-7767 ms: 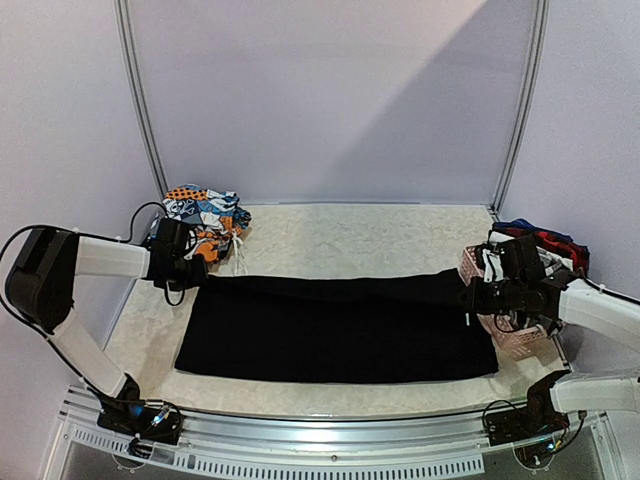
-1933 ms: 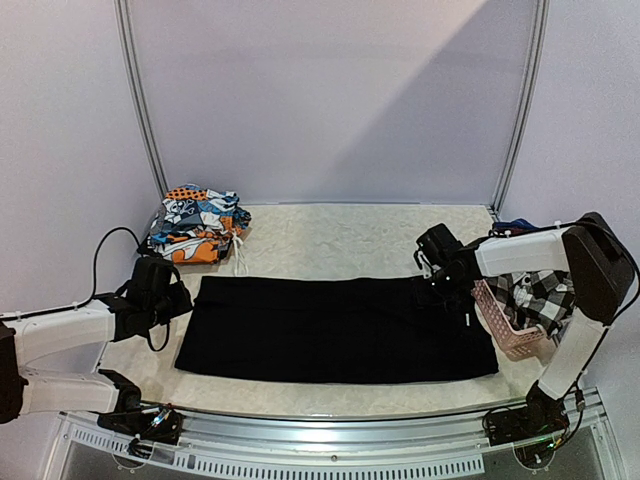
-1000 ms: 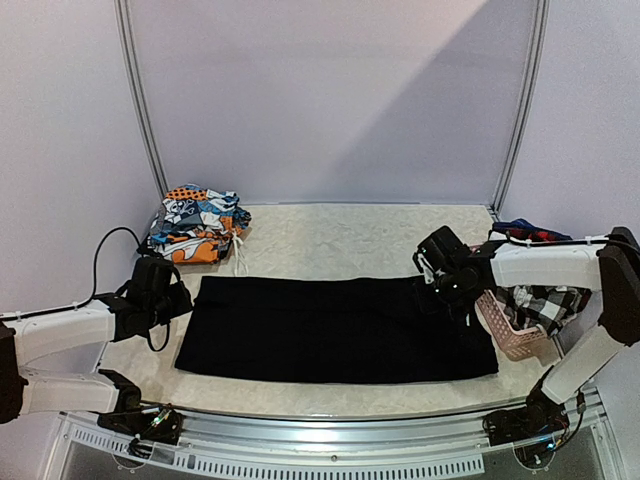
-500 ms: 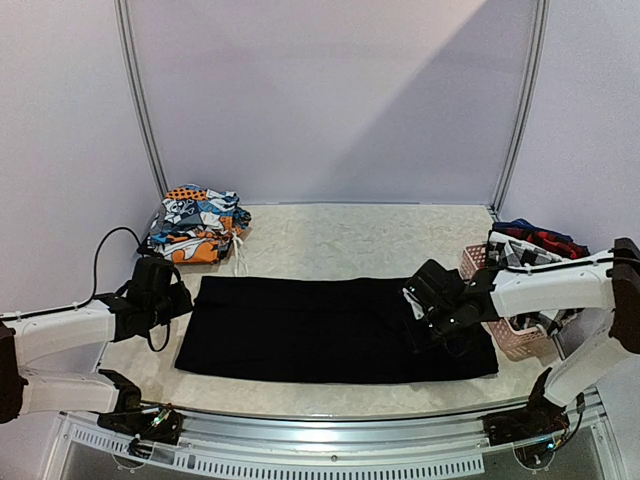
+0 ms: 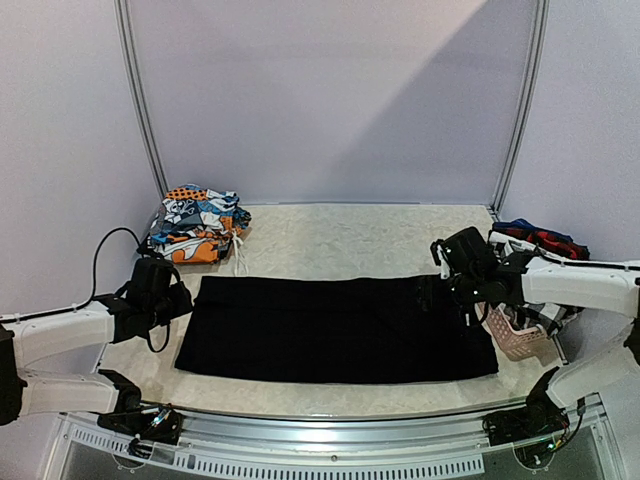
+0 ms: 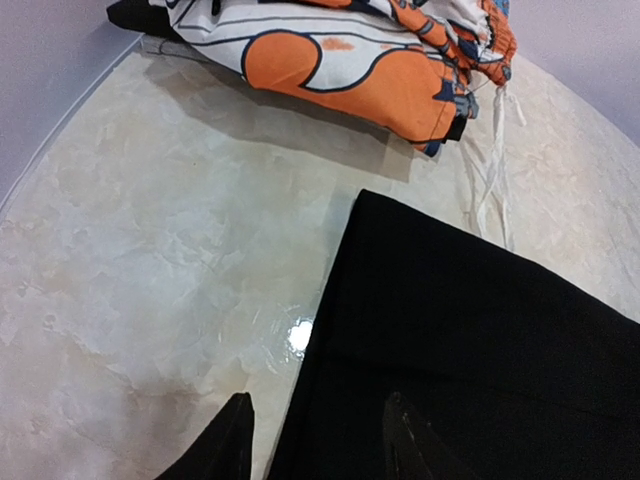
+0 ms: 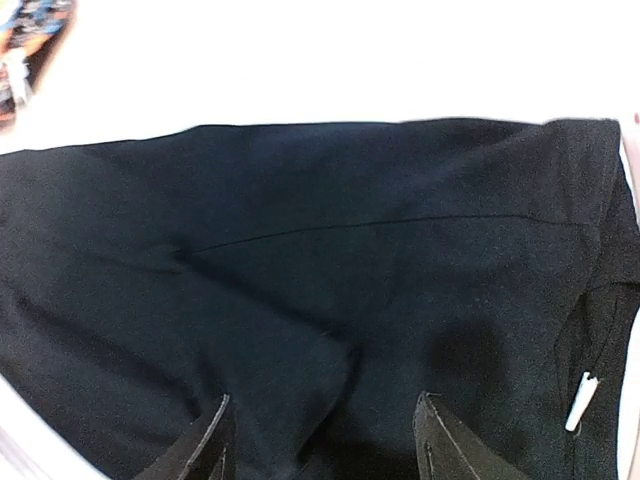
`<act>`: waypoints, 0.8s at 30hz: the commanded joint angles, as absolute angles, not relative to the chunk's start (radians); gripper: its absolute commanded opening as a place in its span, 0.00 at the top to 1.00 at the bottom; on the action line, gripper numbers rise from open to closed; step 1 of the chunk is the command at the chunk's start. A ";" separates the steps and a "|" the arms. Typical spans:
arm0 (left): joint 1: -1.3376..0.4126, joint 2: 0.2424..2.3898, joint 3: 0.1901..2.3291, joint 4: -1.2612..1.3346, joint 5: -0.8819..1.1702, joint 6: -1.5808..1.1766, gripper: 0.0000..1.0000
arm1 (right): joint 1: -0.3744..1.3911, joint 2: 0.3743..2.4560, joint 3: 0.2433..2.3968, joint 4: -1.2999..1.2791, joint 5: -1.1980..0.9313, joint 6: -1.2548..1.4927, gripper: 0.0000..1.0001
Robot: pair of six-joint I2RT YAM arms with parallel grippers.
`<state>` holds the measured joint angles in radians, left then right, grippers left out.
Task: Fold and stack the mixed laundry pile
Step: Smooth out the rectangle-folded T-shirt at the center of the board.
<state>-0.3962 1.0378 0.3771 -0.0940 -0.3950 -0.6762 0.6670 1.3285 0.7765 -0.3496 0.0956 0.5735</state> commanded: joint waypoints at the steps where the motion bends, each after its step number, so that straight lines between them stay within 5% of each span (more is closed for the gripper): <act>1: -0.412 1.015 0.362 -0.096 -0.379 -0.659 0.54 | 0.638 1.442 0.801 -0.297 0.079 0.599 0.39; 12: -0.413 0.996 0.353 -0.097 -0.368 -0.655 0.54 | 0.623 1.628 0.809 -0.150 -0.096 0.602 0.48; 24: -0.415 0.986 0.351 -0.100 -0.371 -0.656 0.54 | 0.623 1.642 0.827 -0.143 -0.166 0.569 0.93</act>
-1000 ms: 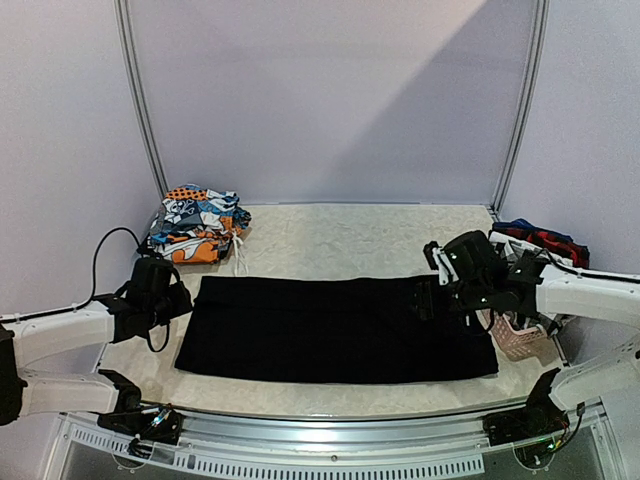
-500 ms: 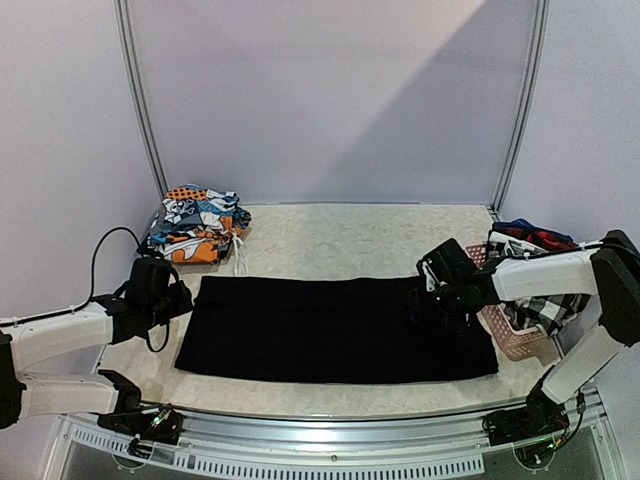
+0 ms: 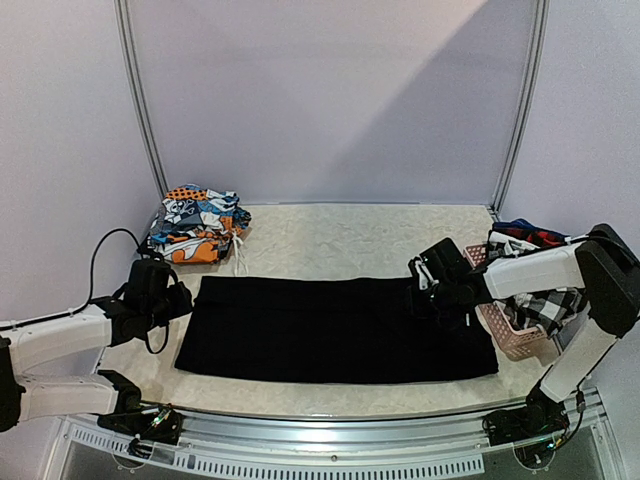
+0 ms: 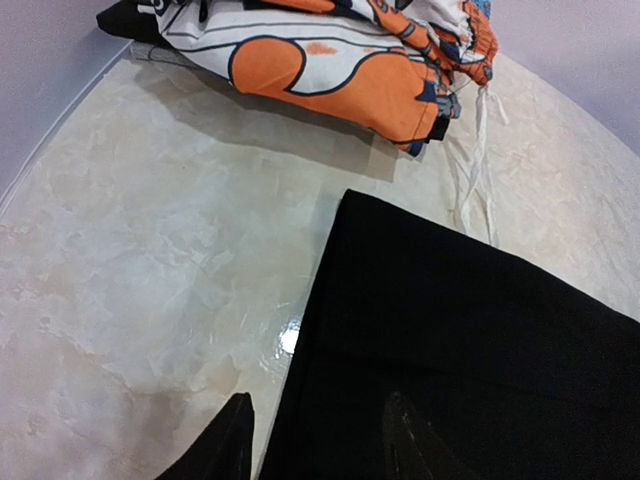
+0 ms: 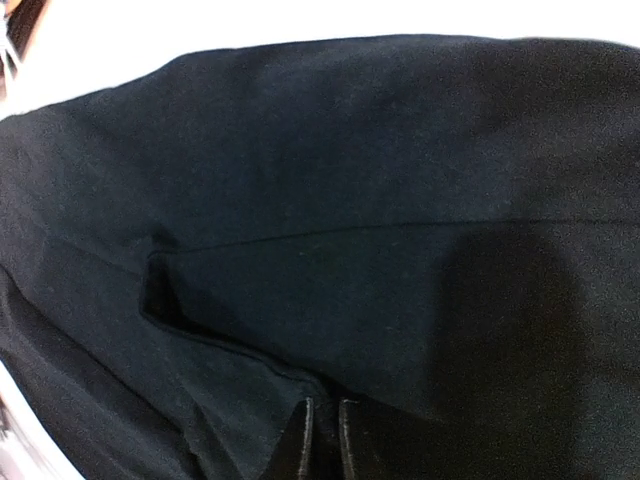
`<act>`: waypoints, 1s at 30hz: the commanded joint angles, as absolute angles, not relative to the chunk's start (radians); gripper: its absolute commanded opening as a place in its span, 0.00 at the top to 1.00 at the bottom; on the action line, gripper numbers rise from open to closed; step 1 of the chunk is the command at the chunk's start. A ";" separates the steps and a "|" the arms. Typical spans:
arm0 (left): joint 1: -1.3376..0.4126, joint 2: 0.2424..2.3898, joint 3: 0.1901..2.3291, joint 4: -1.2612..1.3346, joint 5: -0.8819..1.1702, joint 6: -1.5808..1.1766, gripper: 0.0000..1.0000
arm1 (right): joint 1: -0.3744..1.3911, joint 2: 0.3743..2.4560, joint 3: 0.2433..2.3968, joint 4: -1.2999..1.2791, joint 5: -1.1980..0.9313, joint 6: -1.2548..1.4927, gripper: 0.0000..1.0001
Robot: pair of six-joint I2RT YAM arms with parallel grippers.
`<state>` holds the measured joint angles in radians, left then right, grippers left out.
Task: Fold and stack the mixed laundry pile
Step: Smooth out the rectangle-folded T-shirt at the center of the board.
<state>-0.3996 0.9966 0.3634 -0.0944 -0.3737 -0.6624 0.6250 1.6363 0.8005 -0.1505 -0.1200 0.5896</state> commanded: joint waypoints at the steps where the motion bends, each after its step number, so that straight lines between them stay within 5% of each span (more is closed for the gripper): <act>1: -0.415 0.986 0.351 -0.100 -0.371 -0.655 0.54 | 0.629 1.639 0.828 -0.148 -0.171 0.564 0.94; 12: -0.415 0.986 0.353 -0.100 -0.373 -0.652 0.54 | 0.804 1.632 0.893 -0.255 -0.175 0.494 0.86; 20: -0.414 0.997 0.356 -0.094 -0.368 -0.652 0.54 | 0.918 1.589 0.884 -0.265 -0.305 0.457 0.59; 25: -0.425 1.018 0.383 -0.085 -0.321 -0.617 0.54 | 0.937 1.497 0.851 -0.247 -0.330 0.455 0.52; 30: -0.498 1.087 0.472 -0.083 -0.284 -0.551 0.52 | 0.932 1.399 0.847 -0.362 -0.035 0.520 0.34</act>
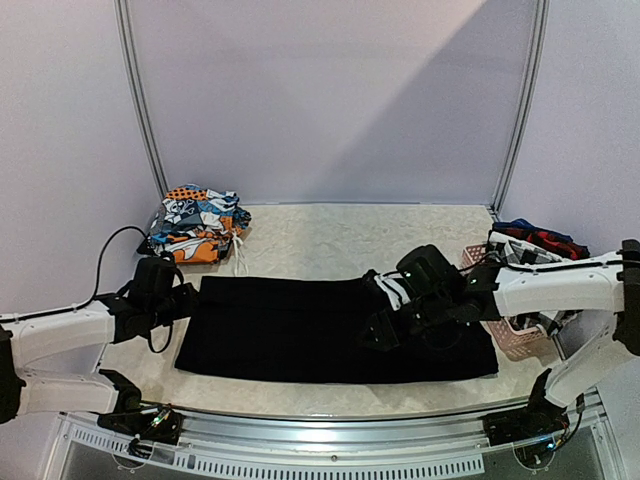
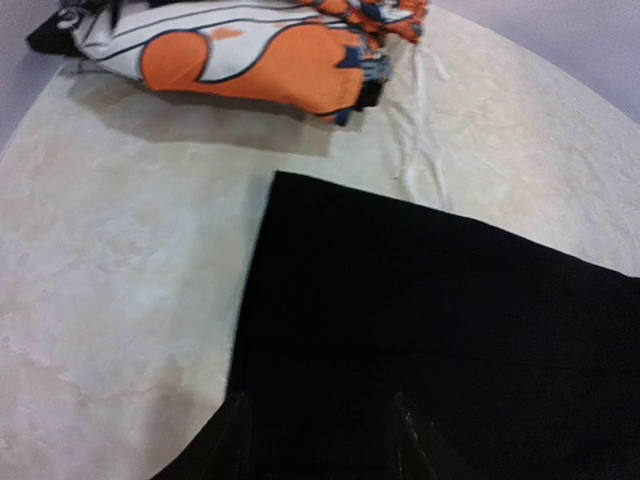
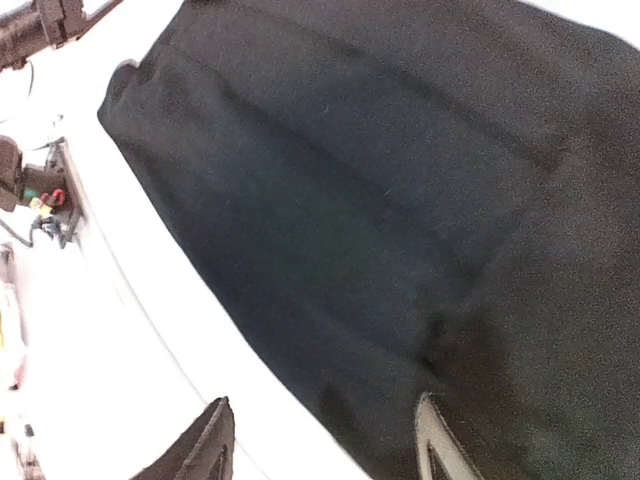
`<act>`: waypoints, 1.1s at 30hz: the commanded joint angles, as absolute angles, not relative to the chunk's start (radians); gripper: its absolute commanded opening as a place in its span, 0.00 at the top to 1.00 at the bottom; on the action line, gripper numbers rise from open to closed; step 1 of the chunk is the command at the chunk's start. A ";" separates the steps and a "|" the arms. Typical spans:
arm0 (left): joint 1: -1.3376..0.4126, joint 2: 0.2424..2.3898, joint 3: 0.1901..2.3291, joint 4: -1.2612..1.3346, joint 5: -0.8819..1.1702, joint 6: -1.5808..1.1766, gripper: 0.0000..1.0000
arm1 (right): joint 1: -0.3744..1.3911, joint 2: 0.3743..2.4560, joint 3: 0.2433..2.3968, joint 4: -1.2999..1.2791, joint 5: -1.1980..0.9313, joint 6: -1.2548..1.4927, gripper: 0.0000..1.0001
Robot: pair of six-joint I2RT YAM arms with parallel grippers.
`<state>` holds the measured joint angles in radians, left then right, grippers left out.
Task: Fold and stack the mixed laundry pile
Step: Smooth out the rectangle-folded T-shirt at the center of the board, then rotate the rectangle-folded T-shirt at the center of the board.
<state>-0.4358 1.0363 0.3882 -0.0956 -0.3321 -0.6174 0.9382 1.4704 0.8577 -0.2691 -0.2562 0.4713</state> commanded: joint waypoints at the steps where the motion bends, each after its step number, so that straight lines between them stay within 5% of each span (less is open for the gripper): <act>1: -0.514 1.113 0.496 -0.085 -0.277 -0.539 0.52 | 0.922 1.392 0.849 -0.394 0.040 0.539 0.33; 6: -0.583 1.324 0.659 -0.109 -0.251 -0.484 0.52 | 0.899 1.411 0.841 -0.498 0.258 0.670 0.35; 16: -0.604 1.755 0.999 -0.295 -0.262 -0.429 0.54 | 0.893 1.595 0.868 -0.515 0.362 0.766 0.38; 25: -0.594 1.655 0.891 -0.312 -0.410 -0.522 0.37 | 0.875 1.699 0.860 -0.462 0.340 0.761 0.38; 33: -0.573 1.783 0.940 -0.296 -0.408 -0.486 0.41 | 0.835 1.747 0.835 -0.421 0.301 0.747 0.38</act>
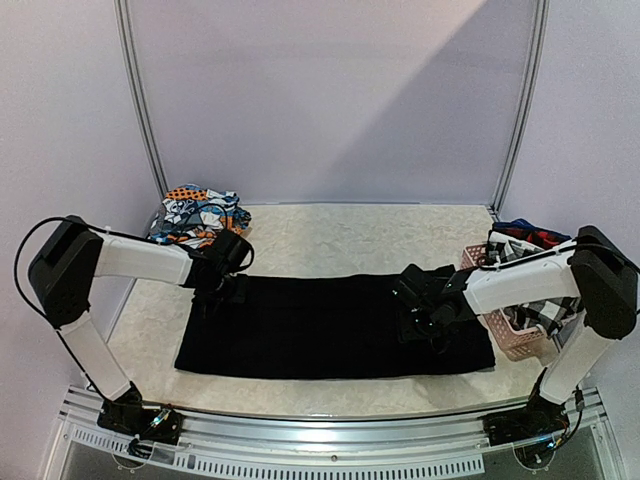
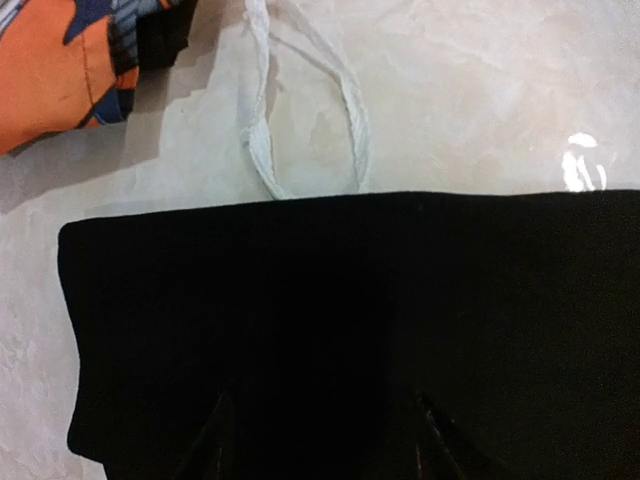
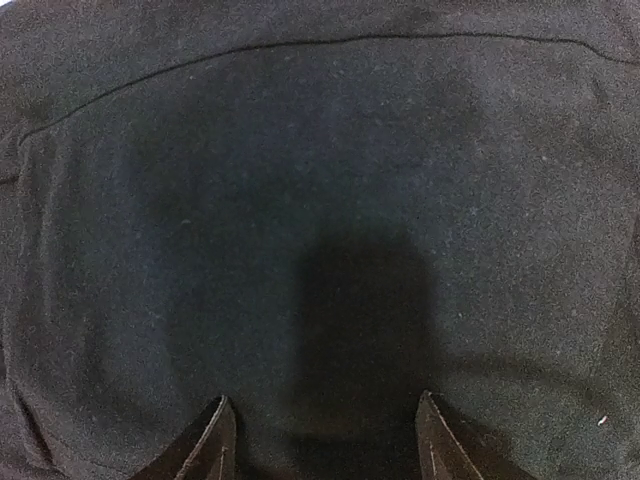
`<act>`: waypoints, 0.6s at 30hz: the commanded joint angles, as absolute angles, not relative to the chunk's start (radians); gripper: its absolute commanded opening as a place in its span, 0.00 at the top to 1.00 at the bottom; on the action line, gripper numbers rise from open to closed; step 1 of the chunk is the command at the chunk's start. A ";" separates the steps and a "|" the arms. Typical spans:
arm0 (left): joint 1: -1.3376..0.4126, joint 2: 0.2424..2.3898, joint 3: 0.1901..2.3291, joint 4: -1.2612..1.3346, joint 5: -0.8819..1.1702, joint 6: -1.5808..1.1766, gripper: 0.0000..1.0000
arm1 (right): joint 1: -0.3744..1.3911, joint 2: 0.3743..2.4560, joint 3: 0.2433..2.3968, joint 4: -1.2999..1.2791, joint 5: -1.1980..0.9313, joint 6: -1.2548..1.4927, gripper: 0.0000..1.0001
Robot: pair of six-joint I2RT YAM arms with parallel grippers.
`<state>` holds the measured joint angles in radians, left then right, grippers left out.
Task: Fold and stack the mixed laundry pile
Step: Rotate the rectangle-folded T-shirt at the center of the board.
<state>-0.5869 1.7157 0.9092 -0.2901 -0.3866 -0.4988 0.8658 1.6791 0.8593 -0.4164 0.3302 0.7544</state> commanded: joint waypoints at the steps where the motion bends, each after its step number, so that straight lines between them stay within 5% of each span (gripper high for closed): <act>1: -0.569 1.796 0.945 -0.303 -0.407 -0.486 0.42 | 0.825 1.751 0.837 -0.416 0.294 0.741 0.38; 18: -0.606 1.566 0.641 -0.291 -0.326 -0.636 0.47 | 0.642 2.033 1.232 -0.491 0.137 0.509 0.40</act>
<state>-0.5877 1.6077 0.7067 -0.2272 -0.3748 -0.5915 0.6697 1.9072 1.1435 -0.4042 0.2276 0.5800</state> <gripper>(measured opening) 0.529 0.604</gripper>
